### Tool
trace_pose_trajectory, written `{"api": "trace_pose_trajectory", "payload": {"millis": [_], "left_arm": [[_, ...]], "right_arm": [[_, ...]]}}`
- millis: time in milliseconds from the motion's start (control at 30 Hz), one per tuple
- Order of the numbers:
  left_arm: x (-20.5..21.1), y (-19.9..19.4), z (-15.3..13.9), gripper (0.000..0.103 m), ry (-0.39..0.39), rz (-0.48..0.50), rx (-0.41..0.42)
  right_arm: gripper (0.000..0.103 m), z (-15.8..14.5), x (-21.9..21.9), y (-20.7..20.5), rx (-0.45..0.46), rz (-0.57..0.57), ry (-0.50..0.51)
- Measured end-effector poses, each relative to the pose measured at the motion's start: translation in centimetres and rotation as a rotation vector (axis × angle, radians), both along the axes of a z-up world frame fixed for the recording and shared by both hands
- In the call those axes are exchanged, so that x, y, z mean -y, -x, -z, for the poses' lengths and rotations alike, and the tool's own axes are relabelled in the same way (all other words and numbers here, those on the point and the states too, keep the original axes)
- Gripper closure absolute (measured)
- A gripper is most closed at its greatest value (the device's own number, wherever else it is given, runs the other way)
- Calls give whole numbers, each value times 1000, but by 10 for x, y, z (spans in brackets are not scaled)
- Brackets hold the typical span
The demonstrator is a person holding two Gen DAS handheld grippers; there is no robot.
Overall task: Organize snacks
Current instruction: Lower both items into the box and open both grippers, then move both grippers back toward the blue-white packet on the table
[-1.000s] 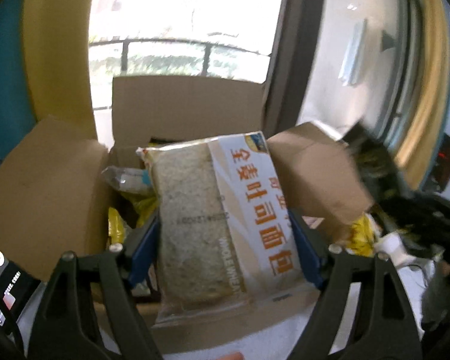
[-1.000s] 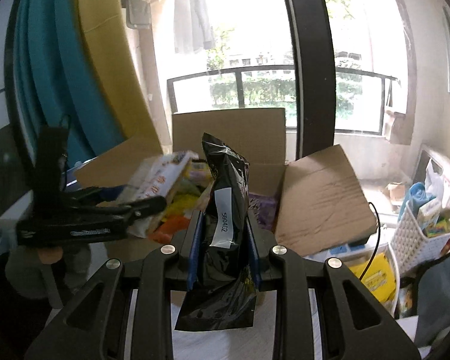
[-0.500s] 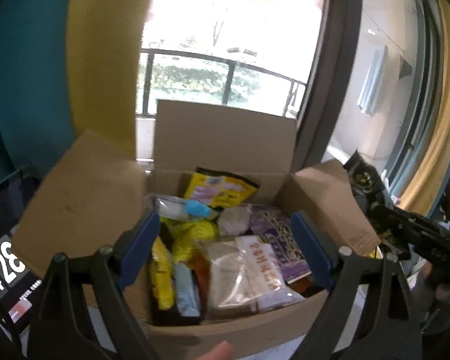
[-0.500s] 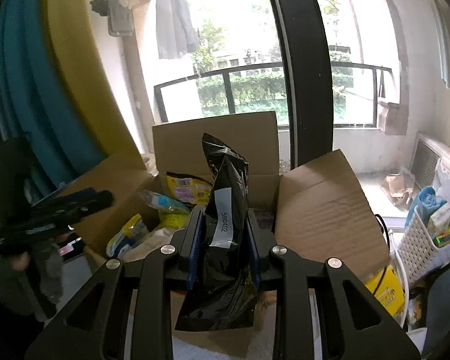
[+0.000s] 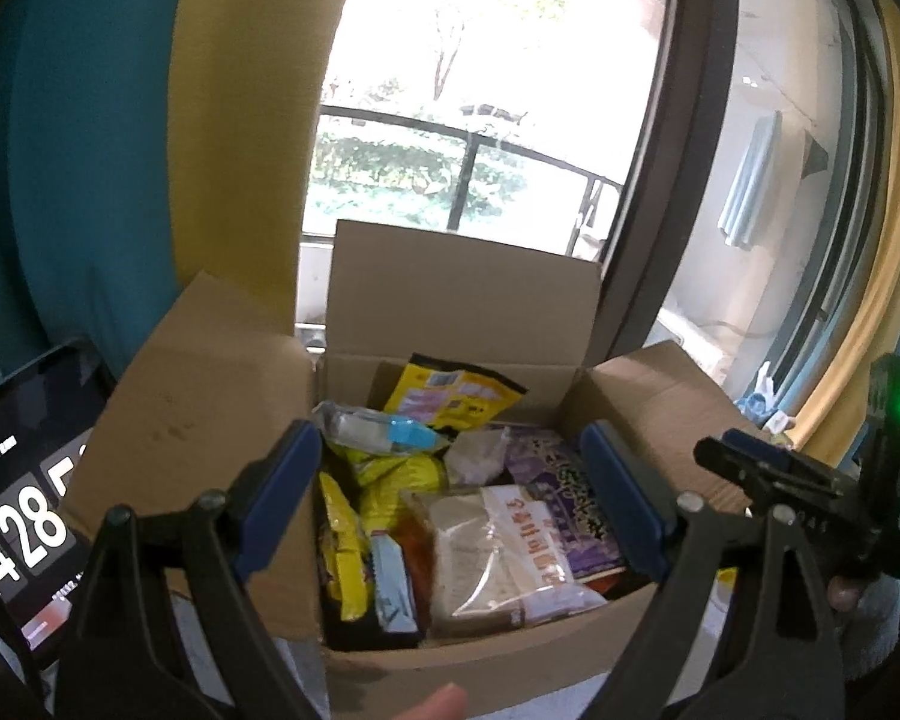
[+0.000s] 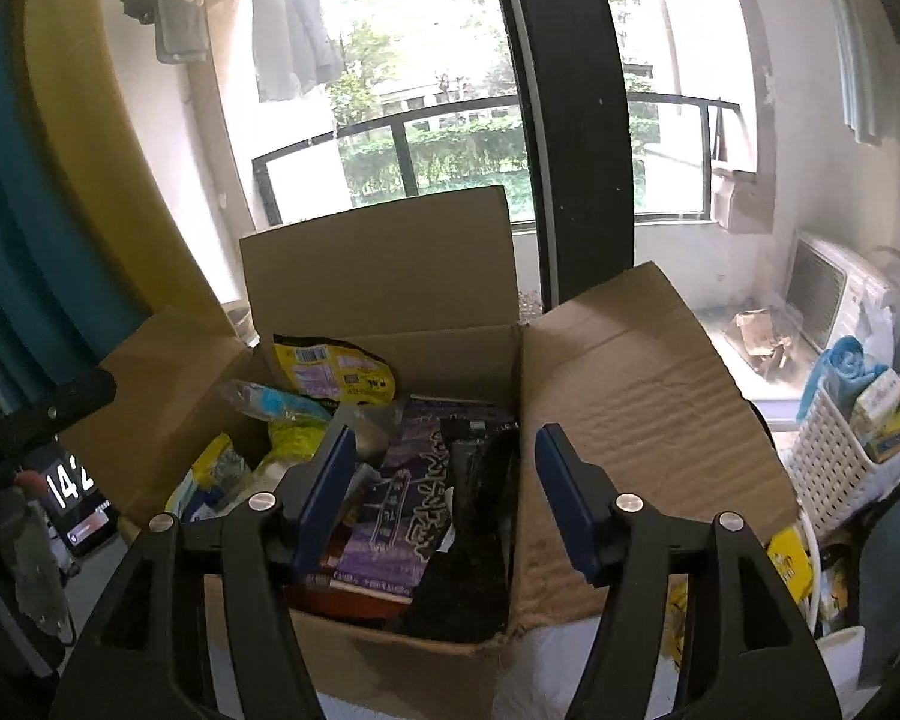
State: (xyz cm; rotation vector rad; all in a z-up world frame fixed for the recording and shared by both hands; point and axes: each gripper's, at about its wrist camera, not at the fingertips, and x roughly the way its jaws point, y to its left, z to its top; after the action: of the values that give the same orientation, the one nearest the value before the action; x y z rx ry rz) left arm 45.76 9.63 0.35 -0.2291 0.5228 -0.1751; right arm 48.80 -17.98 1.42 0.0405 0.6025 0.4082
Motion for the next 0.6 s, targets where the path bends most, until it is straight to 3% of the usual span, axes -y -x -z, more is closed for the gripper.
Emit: {"api": "trace_pose_trajectory", "payload": {"millis": [600], "left_arm": [[26, 45, -9, 13, -33, 55, 10]], "right_arm": [[37, -23, 4, 67, 32, -36, 29]]}}
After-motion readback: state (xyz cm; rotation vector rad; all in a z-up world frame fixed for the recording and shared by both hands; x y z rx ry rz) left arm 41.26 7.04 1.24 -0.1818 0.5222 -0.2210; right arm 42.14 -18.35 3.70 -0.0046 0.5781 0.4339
